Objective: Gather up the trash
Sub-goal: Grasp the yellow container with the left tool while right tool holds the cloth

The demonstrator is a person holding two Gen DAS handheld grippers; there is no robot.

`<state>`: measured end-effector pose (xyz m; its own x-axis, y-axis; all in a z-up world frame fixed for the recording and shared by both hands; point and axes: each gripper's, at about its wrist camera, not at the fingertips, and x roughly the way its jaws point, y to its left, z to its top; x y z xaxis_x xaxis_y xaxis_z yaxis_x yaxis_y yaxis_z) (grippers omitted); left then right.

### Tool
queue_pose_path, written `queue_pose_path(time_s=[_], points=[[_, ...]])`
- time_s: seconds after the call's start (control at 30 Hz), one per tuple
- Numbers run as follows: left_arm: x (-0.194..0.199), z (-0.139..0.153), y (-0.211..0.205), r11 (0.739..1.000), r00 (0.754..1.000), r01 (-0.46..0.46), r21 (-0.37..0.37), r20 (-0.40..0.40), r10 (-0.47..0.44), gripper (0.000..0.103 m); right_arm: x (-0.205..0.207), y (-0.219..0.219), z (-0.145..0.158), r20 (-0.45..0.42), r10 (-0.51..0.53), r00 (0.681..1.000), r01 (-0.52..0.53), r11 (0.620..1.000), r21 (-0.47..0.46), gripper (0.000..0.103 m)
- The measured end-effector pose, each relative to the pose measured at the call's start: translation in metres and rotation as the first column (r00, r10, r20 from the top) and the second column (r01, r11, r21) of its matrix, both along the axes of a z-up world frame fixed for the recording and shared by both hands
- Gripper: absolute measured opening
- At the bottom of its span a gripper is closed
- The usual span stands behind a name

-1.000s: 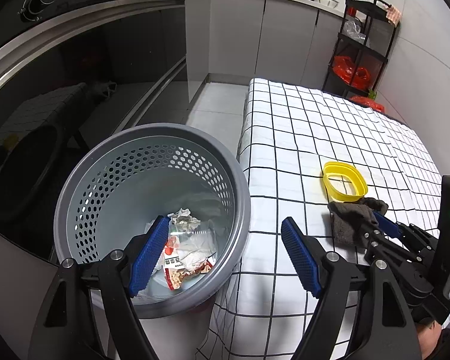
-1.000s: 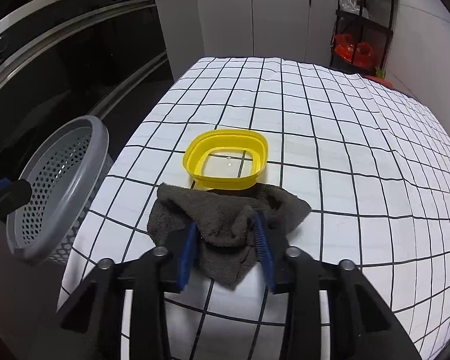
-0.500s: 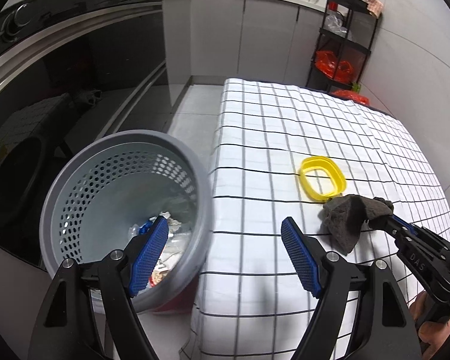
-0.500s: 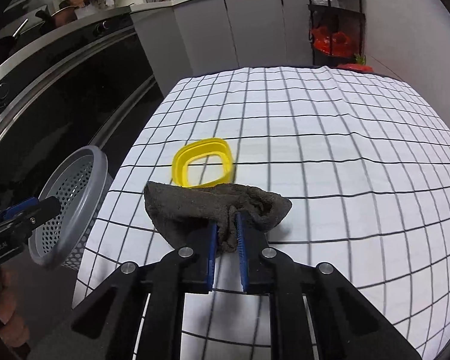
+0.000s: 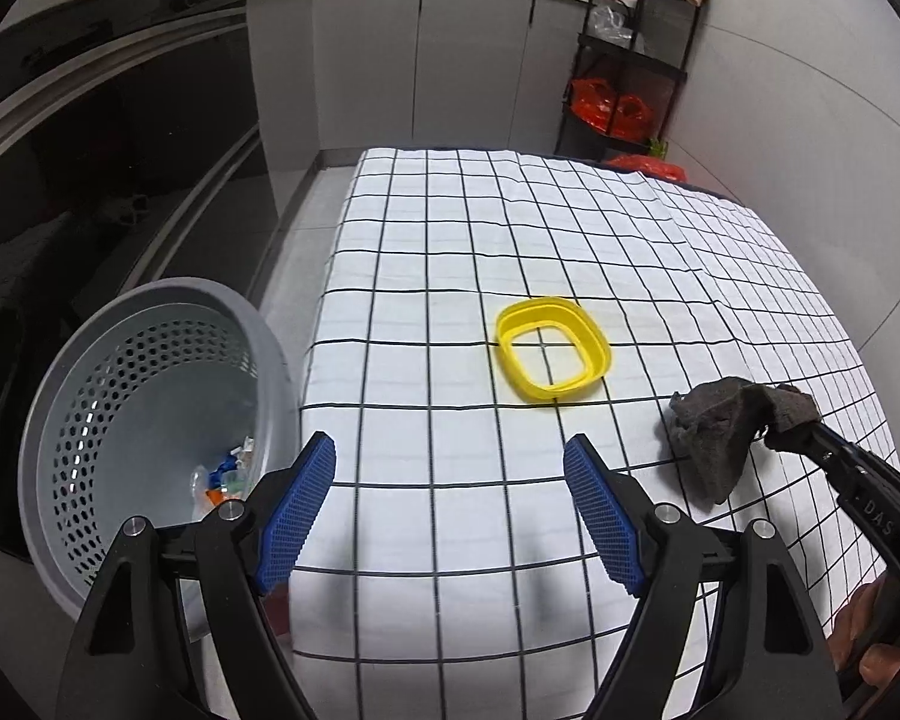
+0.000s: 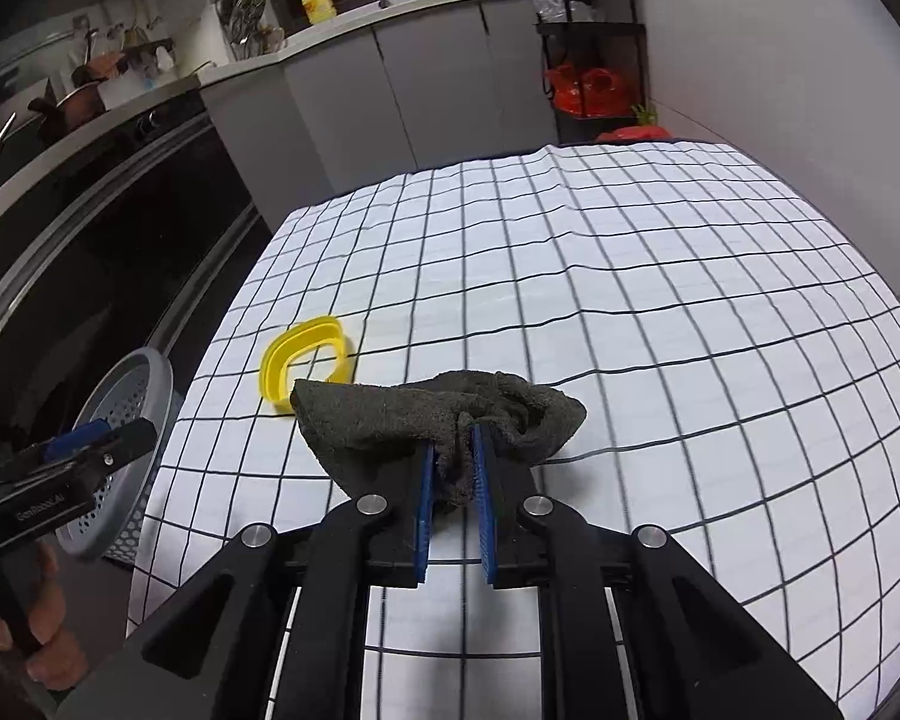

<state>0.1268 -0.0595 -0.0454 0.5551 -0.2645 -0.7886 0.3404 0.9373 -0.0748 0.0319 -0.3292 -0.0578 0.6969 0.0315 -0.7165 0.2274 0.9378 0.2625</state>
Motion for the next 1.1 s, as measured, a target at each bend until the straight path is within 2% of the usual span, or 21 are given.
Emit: queue_pose_path(time_s=[0.27, 0.6, 1.1], points=[[0.008, -0.009, -0.026, 0.999, 0.999, 0.041, 0.006, -0.016, -0.041, 0.077, -0.014, -0.029, 0.004, 0.023, -0.07, 0.997, 0.069, 0.997, 0.032, 0.012], [0.031, -0.023, -0.068, 0.997, 0.997, 0.073, 0.017, -0.036, -0.072, 0.079, -0.018, -0.043, 0.001, 0.021, -0.107, 0.994, 0.106, 0.993, 0.044, 0.012], [0.067, -0.053, -0.099, 0.999, 0.993, 0.045, 0.029, -0.109, -0.042, 0.079, -0.018, -0.046, -0.009, -0.003, -0.105, 0.994, 0.105, 0.993, 0.057, 0.012]])
